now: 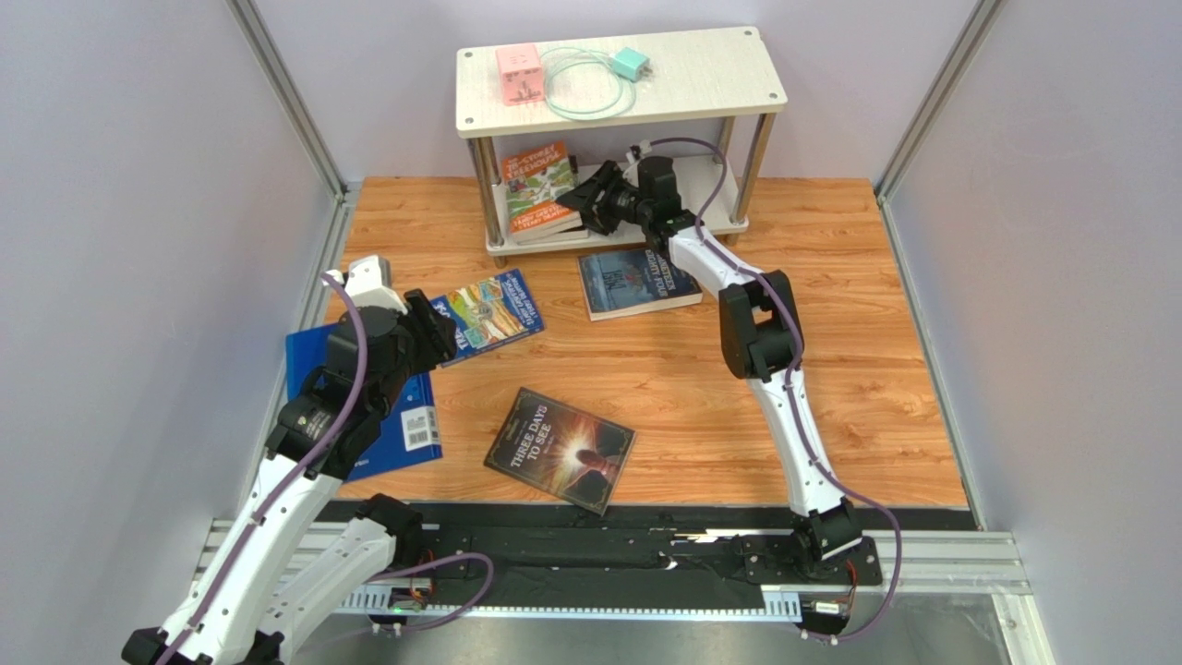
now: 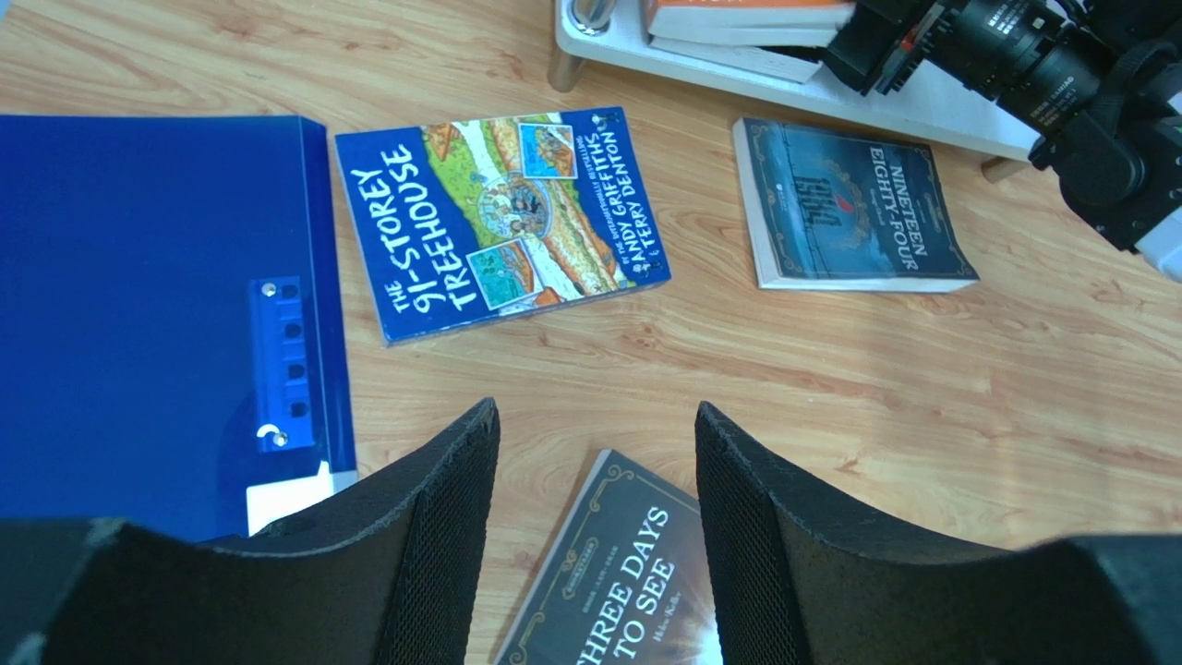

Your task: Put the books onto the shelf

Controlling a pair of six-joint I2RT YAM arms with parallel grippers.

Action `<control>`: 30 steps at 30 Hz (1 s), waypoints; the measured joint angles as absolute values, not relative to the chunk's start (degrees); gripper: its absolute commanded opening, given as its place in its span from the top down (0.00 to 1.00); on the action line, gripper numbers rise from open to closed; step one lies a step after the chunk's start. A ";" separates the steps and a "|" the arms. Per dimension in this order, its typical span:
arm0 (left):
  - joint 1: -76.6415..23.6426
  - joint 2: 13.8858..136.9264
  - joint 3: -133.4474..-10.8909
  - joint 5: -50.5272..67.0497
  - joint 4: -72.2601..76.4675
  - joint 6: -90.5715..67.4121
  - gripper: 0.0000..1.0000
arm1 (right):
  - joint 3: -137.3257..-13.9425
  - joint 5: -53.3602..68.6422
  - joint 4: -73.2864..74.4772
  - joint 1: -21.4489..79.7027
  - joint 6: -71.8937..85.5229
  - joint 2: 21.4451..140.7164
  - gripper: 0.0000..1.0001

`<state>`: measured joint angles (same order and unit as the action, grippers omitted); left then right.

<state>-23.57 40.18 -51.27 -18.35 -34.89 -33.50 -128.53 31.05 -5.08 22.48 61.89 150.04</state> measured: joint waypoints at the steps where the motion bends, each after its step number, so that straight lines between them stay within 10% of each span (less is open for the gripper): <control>1: -23.57 40.18 -51.27 -18.22 -34.83 -33.41 0.41 | -128.53 31.05 -5.10 22.46 61.87 150.12 0.28; 9: -23.57 40.14 -50.41 -16.14 -33.95 -32.88 0.41 | -126.96 31.00 -7.75 22.48 60.95 149.03 0.00; 25: -23.57 38.20 -48.25 -12.36 -33.17 -32.86 0.42 | -105.78 25.74 6.87 21.96 48.45 130.08 0.00; 26: -23.57 38.33 -47.92 -11.92 -33.06 -32.88 0.45 | -104.07 25.34 7.88 21.93 47.18 128.68 0.00; 29: -23.57 39.72 -45.91 -9.37 -32.23 -33.54 1.00 | -97.86 25.41 11.27 21.91 42.52 123.11 0.00; 30: -23.57 40.36 -45.12 -8.47 -31.97 -34.46 1.00 | -96.31 25.71 12.08 21.87 41.32 121.56 0.00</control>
